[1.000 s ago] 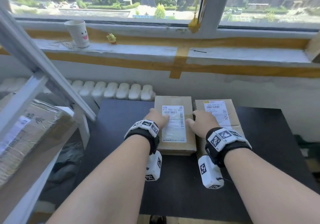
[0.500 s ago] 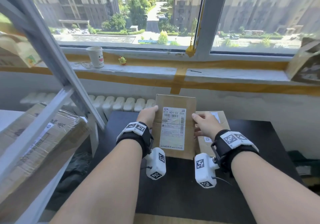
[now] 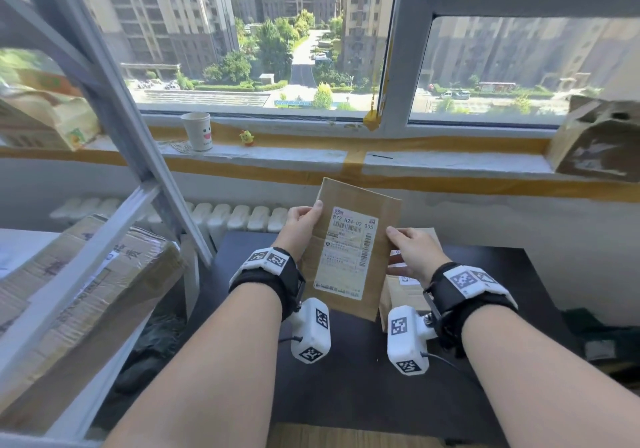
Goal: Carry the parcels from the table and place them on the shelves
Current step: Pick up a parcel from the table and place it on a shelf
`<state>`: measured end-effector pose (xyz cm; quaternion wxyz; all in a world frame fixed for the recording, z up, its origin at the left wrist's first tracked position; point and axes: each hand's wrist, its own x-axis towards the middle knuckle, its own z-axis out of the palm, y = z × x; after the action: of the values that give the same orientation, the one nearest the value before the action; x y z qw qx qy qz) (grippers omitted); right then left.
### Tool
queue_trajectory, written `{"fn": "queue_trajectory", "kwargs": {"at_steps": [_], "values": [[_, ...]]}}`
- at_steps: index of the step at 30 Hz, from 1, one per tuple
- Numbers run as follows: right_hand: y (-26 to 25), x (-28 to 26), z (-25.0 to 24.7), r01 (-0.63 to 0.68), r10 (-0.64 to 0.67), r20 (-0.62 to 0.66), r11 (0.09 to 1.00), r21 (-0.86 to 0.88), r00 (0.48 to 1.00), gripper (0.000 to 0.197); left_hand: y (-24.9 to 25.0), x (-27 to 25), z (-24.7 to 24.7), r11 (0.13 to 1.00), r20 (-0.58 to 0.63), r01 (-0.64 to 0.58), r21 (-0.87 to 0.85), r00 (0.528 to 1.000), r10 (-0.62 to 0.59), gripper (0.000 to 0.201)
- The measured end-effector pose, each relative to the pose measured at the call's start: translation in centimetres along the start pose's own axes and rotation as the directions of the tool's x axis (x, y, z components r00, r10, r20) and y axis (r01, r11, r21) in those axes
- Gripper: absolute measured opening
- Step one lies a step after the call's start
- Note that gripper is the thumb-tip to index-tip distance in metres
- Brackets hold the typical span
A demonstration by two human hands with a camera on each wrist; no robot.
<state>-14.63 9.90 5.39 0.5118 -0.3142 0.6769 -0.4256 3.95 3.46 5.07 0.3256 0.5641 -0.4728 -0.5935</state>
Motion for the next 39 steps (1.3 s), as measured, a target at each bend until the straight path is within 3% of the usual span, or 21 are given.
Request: {"fn": "queue_trajectory", "kwargs": {"at_steps": [7,14,19,21,25,29,33,39], "values": [[-0.4,-0.1,0.5,0.02,-0.02,0.017,1.0,-0.003,1.0,0.043,-0.5,-0.3,-0.6,0.998,-0.021,-0.038,0.054,0.999,0.04,0.054],[-0.2,0.3,0.6,0.047,-0.047,-0.015,0.999,-0.005,0.999,0.044,-0.9,-0.9,-1.2,0.998,0.007,-0.053,-0.016,0.999,0.053,0.057],[0.7,0.8,1.1,0.008,-0.007,-0.017,0.999,0.051,1.0,0.055,-3.7,2.3,-1.4,0.998,0.039,-0.049,-0.044,0.998,0.051,0.106],[1.3,1.1,1.2,-0.05,0.05,0.006,0.995,0.085,0.999,0.053,-4.3,3.8,-1.2,0.999,0.073,-0.036,-0.03,0.997,0.039,0.11],[2.3,1.6,1.4,-0.131,0.132,0.002,0.981,0.144,0.991,0.039,-3.0,3.7,-0.4,0.994,0.164,-0.081,-0.079,0.982,0.094,0.07],[2.9,1.2,1.5,-0.15,0.156,-0.025,0.975,0.162,0.987,0.038,-3.5,4.1,-0.1,0.994,0.209,-0.066,-0.084,0.975,0.082,0.07],[3.1,-0.5,1.1,-0.137,0.143,-0.029,0.979,0.151,0.989,0.037,-3.7,3.1,0.1,0.994,0.26,-0.061,-0.089,0.962,0.083,0.033],[3.8,-5.1,0.0,-0.08,0.091,-0.051,0.978,0.192,0.995,0.034,-3.2,-1.6,0.7,0.991,0.316,-0.072,-0.117,0.943,0.106,0.043]]}}
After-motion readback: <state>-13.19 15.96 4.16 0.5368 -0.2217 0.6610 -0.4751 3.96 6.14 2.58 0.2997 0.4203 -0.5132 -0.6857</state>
